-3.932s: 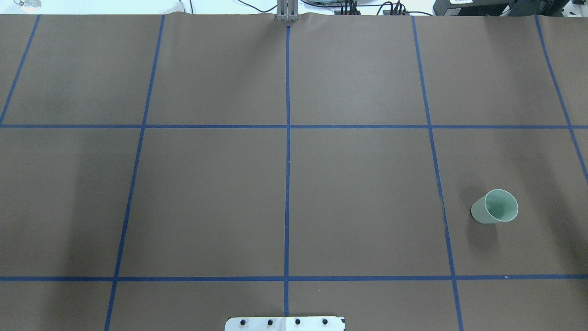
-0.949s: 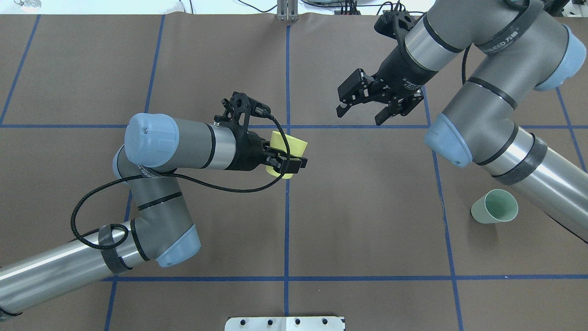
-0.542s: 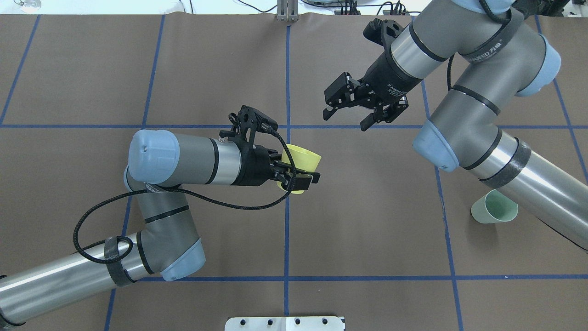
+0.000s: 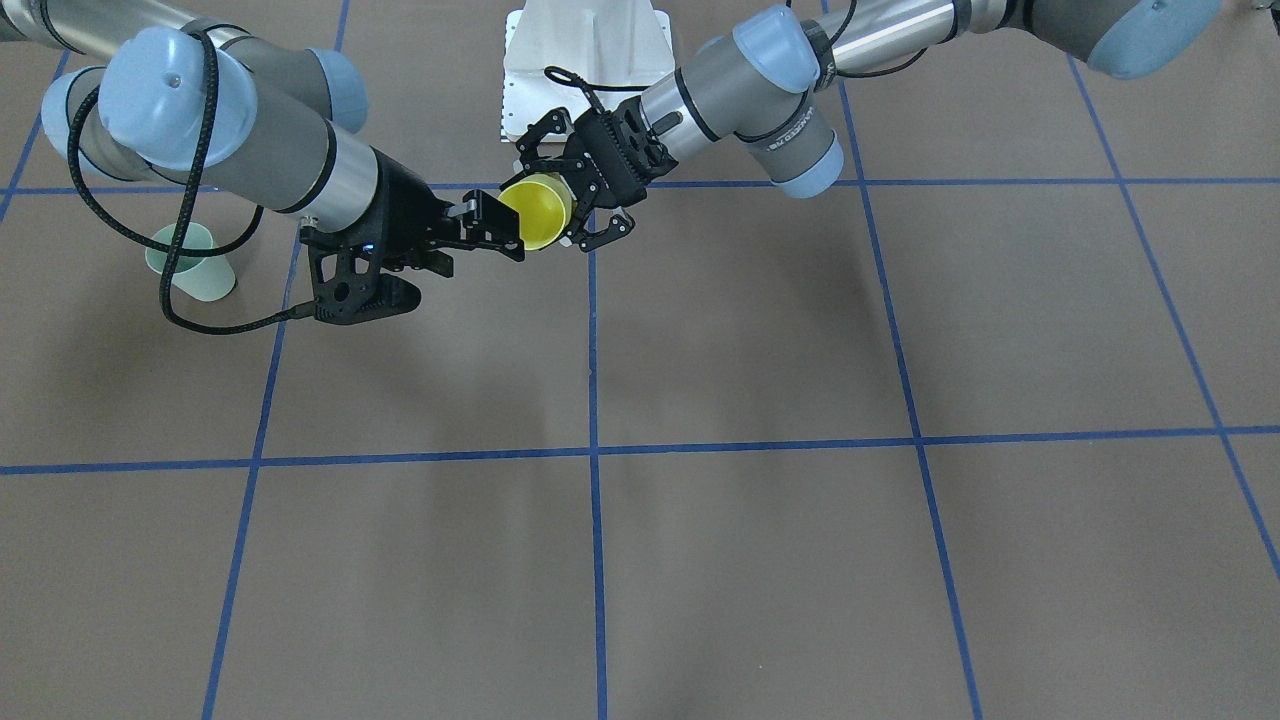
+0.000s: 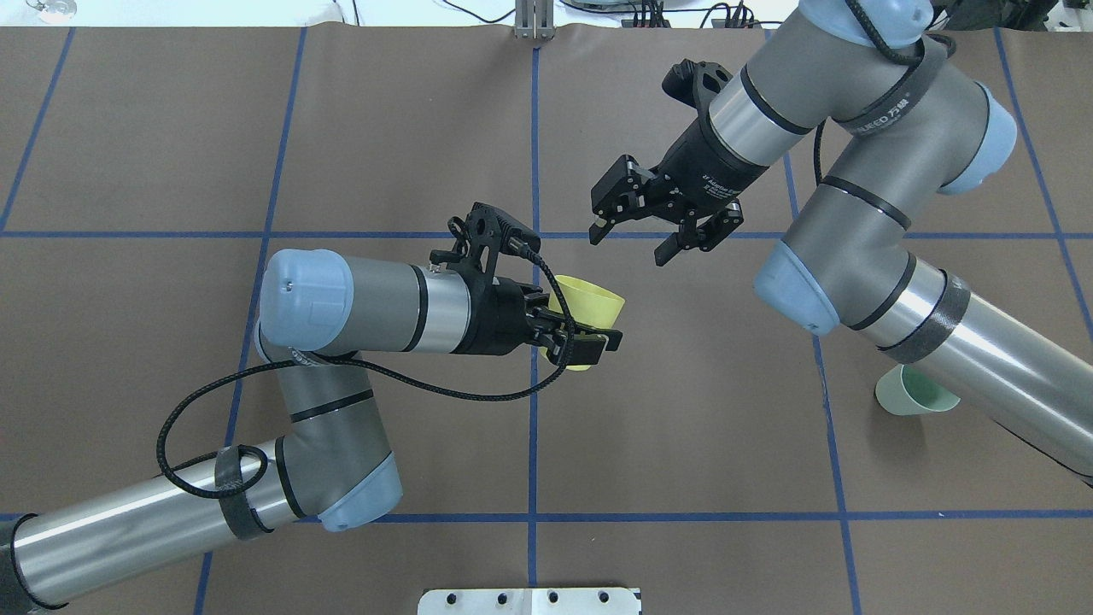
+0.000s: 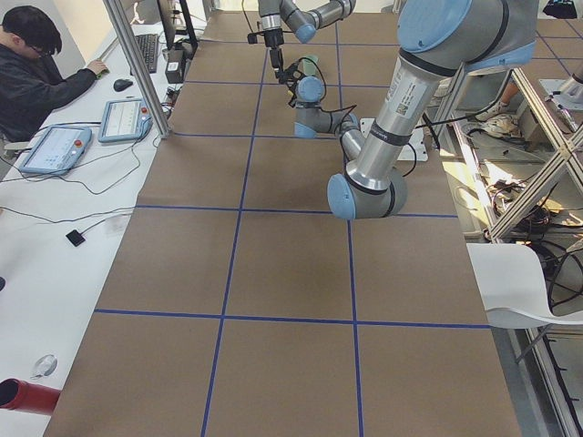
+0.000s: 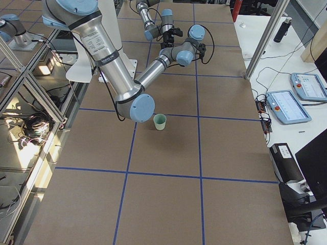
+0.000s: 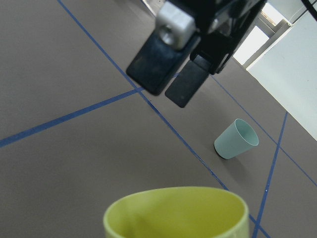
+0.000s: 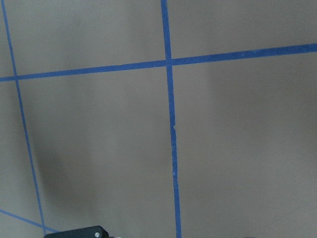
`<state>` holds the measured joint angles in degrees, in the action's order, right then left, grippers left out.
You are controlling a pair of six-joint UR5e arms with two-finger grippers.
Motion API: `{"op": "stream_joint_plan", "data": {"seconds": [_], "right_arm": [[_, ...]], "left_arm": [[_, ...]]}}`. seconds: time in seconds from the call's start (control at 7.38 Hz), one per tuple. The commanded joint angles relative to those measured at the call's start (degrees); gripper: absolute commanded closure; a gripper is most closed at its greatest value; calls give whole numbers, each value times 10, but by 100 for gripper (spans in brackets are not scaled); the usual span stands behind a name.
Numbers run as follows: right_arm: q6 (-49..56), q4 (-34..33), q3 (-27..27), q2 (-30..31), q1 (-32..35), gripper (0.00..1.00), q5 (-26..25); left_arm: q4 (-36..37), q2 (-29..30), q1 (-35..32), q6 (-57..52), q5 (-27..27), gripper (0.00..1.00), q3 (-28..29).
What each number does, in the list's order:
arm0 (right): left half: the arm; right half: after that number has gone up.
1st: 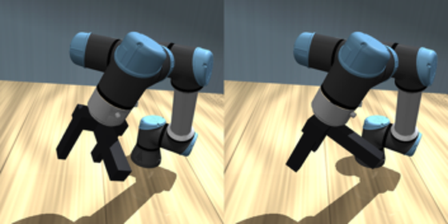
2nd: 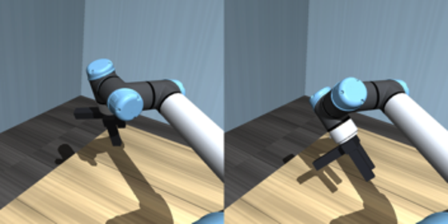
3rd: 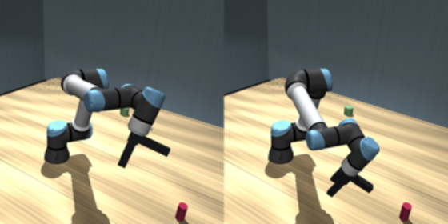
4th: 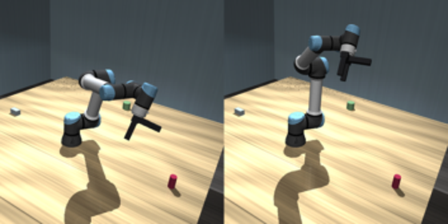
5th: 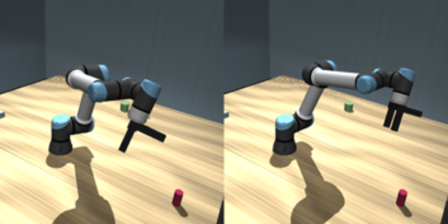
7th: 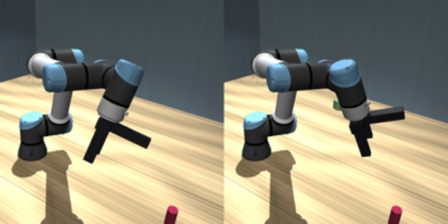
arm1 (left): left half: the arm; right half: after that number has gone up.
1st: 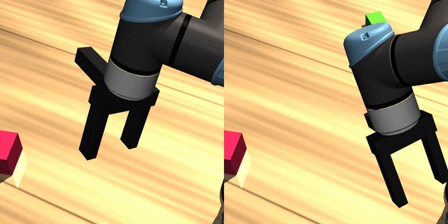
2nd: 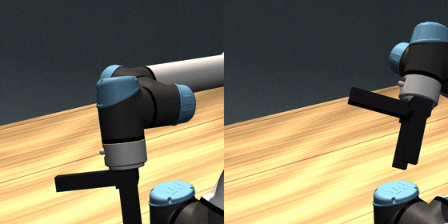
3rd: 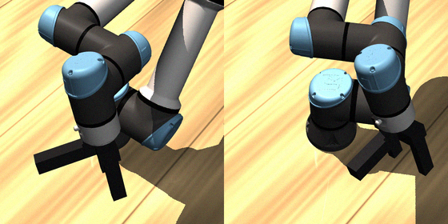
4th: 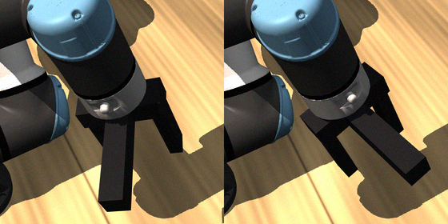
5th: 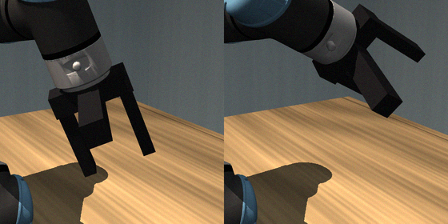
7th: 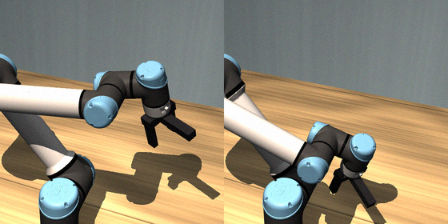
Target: Transfer and stack yellow cup on green cup
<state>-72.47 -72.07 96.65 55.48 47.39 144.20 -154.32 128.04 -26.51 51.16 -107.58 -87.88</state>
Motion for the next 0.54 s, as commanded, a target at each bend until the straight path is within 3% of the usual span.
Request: {"op": "stream_joint_plan", "data": {"seconds": [0.0,0.41], "right_arm": [[-8,0,1,1,-4,11,19],[-13,0,3,6,-7,18,25]], "left_arm": [[1,8,1,0,1,100,2],[0,12,-1,-4,1,100,9]]}}
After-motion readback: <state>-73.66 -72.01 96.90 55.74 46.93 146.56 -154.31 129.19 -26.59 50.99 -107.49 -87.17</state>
